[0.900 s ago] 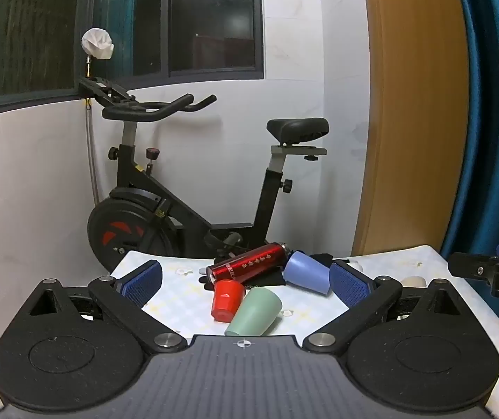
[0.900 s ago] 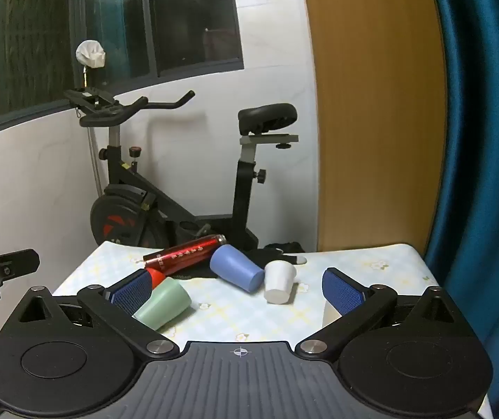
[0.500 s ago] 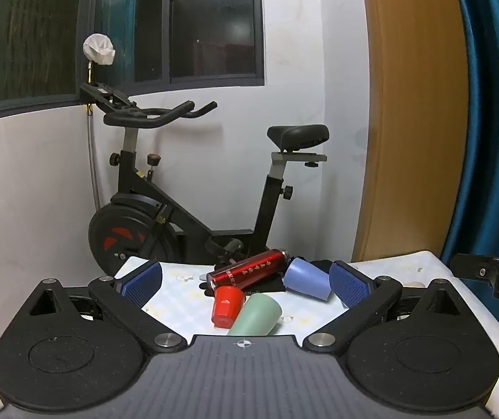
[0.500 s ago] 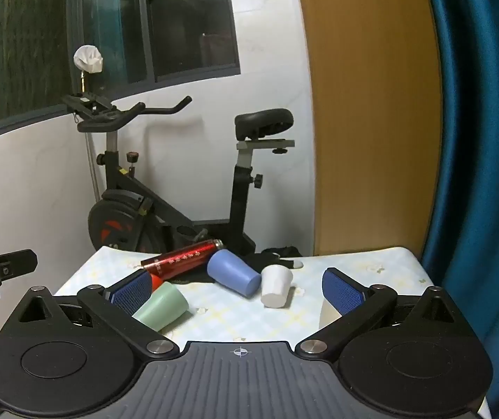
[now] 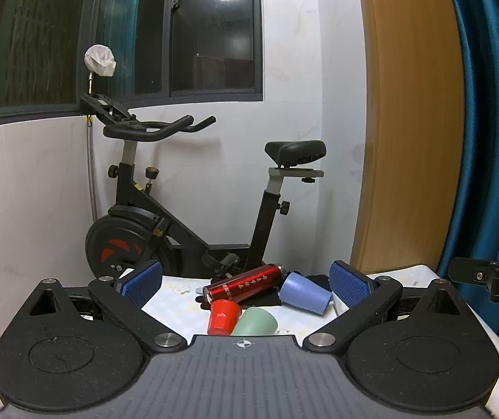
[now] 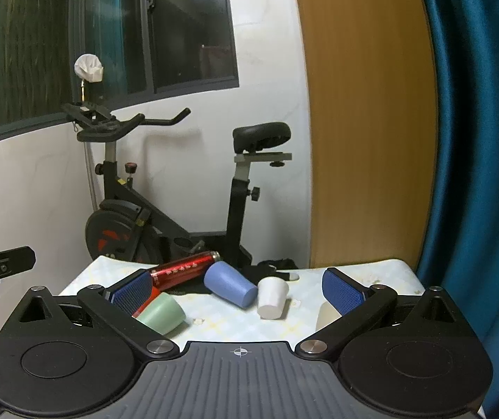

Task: Flip cup upright

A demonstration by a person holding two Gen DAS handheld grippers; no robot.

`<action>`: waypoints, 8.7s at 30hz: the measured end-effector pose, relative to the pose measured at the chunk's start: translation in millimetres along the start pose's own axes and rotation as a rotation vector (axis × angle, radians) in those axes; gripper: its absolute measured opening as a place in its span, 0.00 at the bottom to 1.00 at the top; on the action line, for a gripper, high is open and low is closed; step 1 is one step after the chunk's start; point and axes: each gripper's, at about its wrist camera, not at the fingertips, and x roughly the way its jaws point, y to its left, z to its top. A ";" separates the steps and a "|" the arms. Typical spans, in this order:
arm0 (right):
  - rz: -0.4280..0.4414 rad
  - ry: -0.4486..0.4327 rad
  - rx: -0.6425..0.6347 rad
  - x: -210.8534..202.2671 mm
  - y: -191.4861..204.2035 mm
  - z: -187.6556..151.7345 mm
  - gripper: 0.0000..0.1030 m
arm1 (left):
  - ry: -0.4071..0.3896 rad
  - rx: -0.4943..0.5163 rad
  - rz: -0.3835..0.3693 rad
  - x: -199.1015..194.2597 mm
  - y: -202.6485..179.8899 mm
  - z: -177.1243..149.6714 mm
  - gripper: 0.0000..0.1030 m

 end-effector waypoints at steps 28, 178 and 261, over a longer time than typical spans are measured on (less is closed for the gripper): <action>0.000 -0.004 0.002 -0.7 -0.7 -1.2 1.00 | -0.012 0.002 -0.010 -0.3 -2.7 -1.9 1.00; 0.140 0.768 0.421 213.7 34.6 -154.9 0.61 | 0.382 -0.272 0.092 102.8 85.5 -81.5 0.99; -0.046 0.264 0.146 100.2 -82.3 -96.0 1.00 | 0.770 -0.075 -0.161 221.2 -59.6 -156.0 0.89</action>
